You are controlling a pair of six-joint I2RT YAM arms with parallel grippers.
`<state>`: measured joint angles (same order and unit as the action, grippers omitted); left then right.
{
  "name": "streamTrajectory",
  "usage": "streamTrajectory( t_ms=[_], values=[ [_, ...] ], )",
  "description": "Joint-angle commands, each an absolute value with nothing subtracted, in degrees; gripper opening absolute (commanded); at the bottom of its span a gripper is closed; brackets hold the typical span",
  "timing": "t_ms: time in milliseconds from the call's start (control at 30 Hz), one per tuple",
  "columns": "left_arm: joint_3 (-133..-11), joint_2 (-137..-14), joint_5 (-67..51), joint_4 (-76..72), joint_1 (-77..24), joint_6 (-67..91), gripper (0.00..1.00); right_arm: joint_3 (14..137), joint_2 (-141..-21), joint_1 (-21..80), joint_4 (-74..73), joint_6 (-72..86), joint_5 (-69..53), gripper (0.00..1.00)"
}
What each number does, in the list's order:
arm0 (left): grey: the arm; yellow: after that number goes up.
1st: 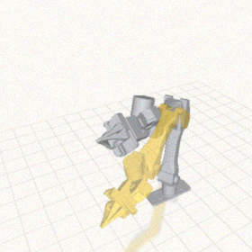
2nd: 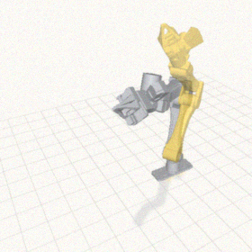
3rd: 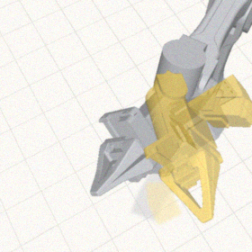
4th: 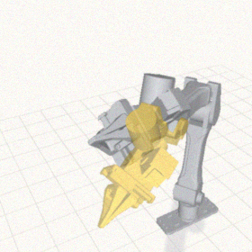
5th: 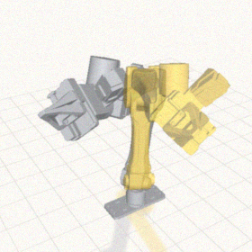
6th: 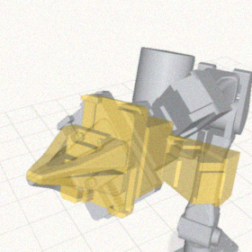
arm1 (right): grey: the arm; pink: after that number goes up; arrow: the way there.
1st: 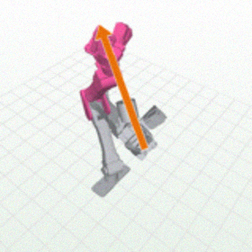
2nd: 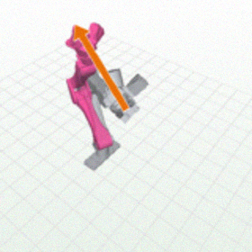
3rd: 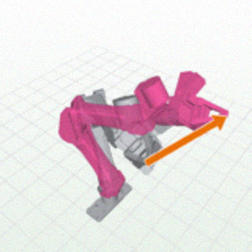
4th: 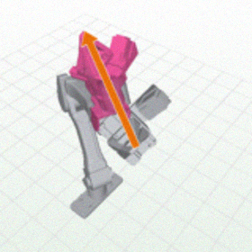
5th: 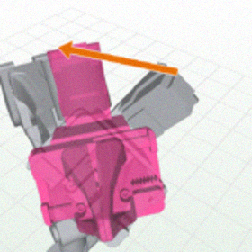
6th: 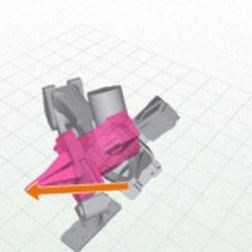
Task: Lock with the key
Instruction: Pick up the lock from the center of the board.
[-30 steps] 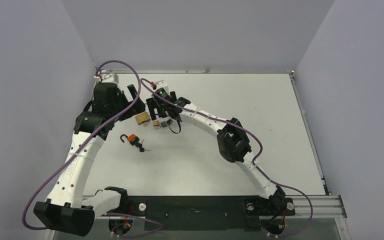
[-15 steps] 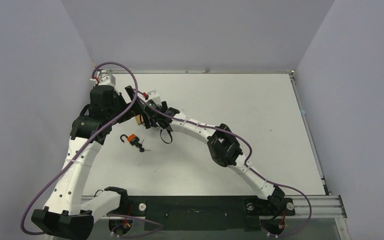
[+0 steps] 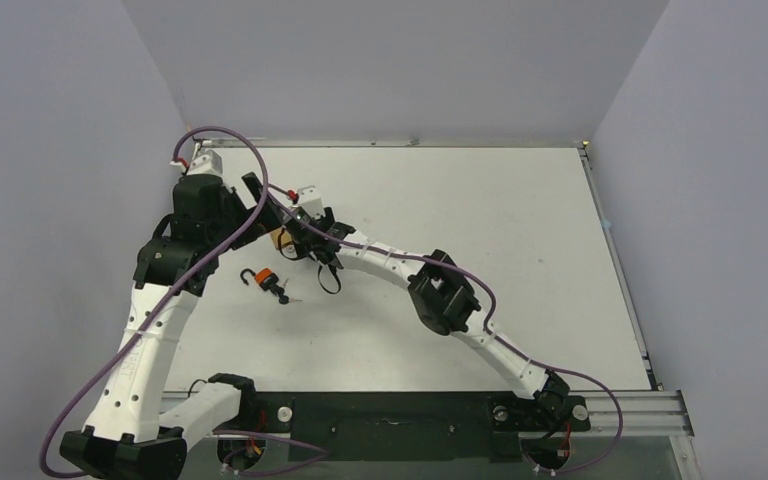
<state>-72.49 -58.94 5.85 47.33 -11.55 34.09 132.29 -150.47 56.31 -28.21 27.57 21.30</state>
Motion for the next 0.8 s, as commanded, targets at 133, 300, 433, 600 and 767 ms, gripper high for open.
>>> streamTrajectory(
  t_ms=[133,300,433,600,767],
  values=[
    [-76.09,-58.81,5.93,46.9,-11.26,35.43,0.98,129.24,-149.64,59.36,-26.55,25.58,25.58,0.48],
    [-74.78,-58.46,5.59,46.33,-11.25,36.33,0.98,122.77,-145.59,58.68,-26.05,25.43,25.33,0.27],
    [-73.29,-58.61,4.95,45.32,-11.3,36.97,0.98,113.58,-138.53,56.81,-22.76,26.73,23.43,0.19],
    [-71.31,-59.47,2.26,42.63,-11.27,37.62,0.98,100.05,-127.34,53.38,-14.83,27.78,16.36,0.19],
    [-68.82,-60.78,-1.68,39.73,-11.27,37.13,0.98,90.73,-118.77,50.47,-9.41,24.28,8.8,0.09]
  ],
)
